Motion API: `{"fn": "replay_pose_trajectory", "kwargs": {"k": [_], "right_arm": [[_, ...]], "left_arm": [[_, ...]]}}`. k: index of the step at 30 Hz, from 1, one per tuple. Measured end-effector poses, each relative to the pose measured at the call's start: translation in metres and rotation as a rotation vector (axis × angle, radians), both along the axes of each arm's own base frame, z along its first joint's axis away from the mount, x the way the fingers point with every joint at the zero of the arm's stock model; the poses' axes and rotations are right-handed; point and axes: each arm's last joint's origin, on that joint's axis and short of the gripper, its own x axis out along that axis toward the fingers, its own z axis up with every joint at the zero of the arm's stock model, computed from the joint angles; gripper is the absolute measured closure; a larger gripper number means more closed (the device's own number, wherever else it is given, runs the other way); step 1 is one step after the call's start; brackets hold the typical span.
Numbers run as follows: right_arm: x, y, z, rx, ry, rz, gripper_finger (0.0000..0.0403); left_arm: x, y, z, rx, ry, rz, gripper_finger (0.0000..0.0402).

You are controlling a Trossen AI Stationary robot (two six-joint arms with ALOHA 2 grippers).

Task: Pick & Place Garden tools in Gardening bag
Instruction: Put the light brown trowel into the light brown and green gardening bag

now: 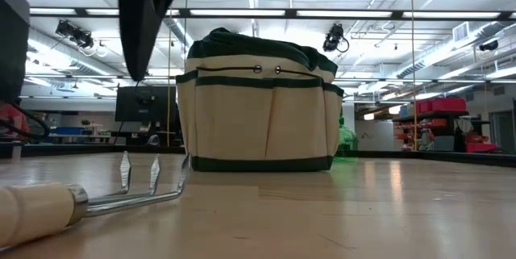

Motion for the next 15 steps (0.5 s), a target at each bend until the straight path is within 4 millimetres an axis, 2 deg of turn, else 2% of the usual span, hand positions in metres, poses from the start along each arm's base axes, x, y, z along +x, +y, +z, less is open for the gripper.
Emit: {"fn": "replay_pose_trajectory", "kwargs": {"k": [15], "right_arm": [[-0.0020,0.0004,-0.0045,0.009,0.050,0.000,0.0401]], "left_arm": [[0.0019,-0.0036,-0.0040,-0.047,0.016,-0.131,0.0175]]}}
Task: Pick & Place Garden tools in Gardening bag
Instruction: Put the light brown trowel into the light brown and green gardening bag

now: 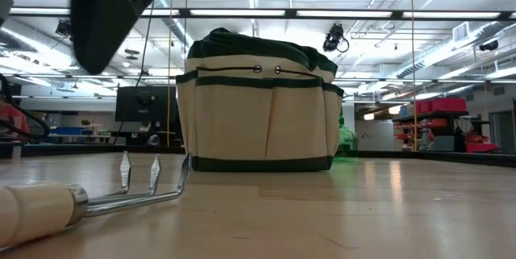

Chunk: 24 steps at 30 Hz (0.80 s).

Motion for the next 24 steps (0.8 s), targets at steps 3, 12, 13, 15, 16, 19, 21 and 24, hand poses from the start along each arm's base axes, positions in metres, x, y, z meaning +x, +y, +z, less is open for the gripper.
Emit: {"fn": "replay_pose_trajectory", "kwargs": {"k": [3,12,13,15,16,19,21,24], "right_arm": [[-0.001,0.000,-0.001,0.002,0.012,0.000,0.0401],[-0.002,-0.001,-0.003,-0.009,0.035,-0.026,0.0401],[-0.002,-0.001,-0.003,-0.010,0.037,-0.029,0.0401],[-0.002,-0.001,-0.003,-0.010,0.036,-0.030,0.0401],[-0.002,-0.001,-0.003,-0.010,0.036,-0.029,0.0401],[-0.002,-0.001,-0.003,-0.010,0.036,-0.029,0.0401],[-0.002,-0.001,-0.003,-0.010,0.037,-0.029,0.0401],[-0.002,-0.001,-0.003,-0.010,0.038,-0.029,0.0401]], "left_arm": [[0.001,0.000,-0.005,-0.004,0.018,-0.022,0.0175],[0.009,-0.001,-0.026,0.030,0.019,-0.058,0.0175],[0.009,0.000,-0.027,0.040,0.019,-0.063,0.0175],[0.010,-0.001,-0.030,0.043,0.022,-0.065,0.0175],[0.010,-0.002,-0.032,0.044,0.017,-0.064,0.0175],[0.010,0.000,-0.034,0.052,0.030,-0.068,0.0176],[0.011,0.000,-0.035,0.050,0.032,-0.071,0.0178],[0.012,0.002,-0.040,0.058,0.046,-0.068,0.0190]]}}
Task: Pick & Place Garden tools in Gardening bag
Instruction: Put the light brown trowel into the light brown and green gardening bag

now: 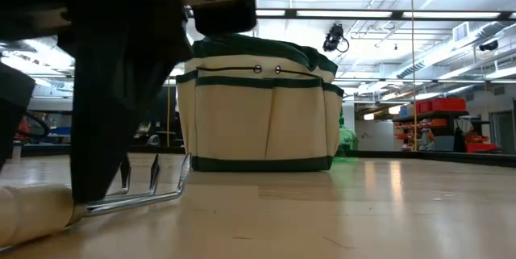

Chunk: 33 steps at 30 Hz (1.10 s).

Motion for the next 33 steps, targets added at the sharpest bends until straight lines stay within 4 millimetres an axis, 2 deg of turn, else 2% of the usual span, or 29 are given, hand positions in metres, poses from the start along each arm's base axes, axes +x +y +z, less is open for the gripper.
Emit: {"fn": "replay_pose_trajectory", "kwargs": {"k": [21,33], "right_arm": [[-0.0003,0.0000,-0.0005,0.001,0.005,0.000,0.0401],[-0.0009,0.0001,-0.0015,0.003,0.018,0.000,0.0401]], "left_arm": [[-0.0042,0.0058,-0.0045,-0.005,0.114,0.080,0.0318],[-0.0025,0.0091,-0.0047,-0.012,0.128,0.107,0.0329]]}}
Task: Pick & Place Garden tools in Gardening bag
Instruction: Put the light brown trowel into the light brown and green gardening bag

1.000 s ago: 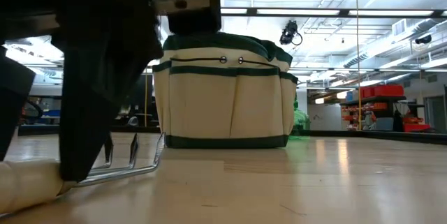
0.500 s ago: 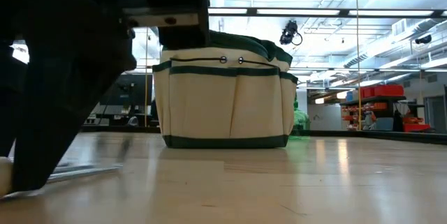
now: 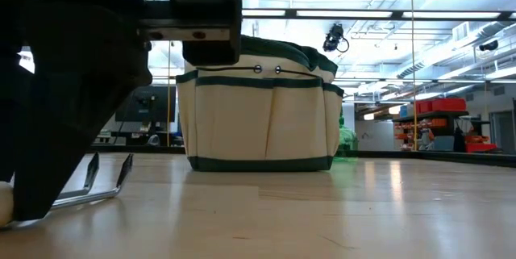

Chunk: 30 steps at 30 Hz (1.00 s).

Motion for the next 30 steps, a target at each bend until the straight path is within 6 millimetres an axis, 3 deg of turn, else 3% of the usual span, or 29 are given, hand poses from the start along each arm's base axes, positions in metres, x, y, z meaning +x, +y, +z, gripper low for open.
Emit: {"fn": "replay_pose_trajectory", "kwargs": {"k": [18,30], "right_arm": [[0.000,0.000,0.000,0.000,0.001,0.000,0.0401],[0.000,0.000,0.000,0.000,0.001,0.001,0.0401]], "left_arm": [[0.001,0.000,0.001,-0.010,-0.009,0.007,0.0334],[0.013,-0.007,0.029,-0.038,-0.055,0.041,0.0335]]}}
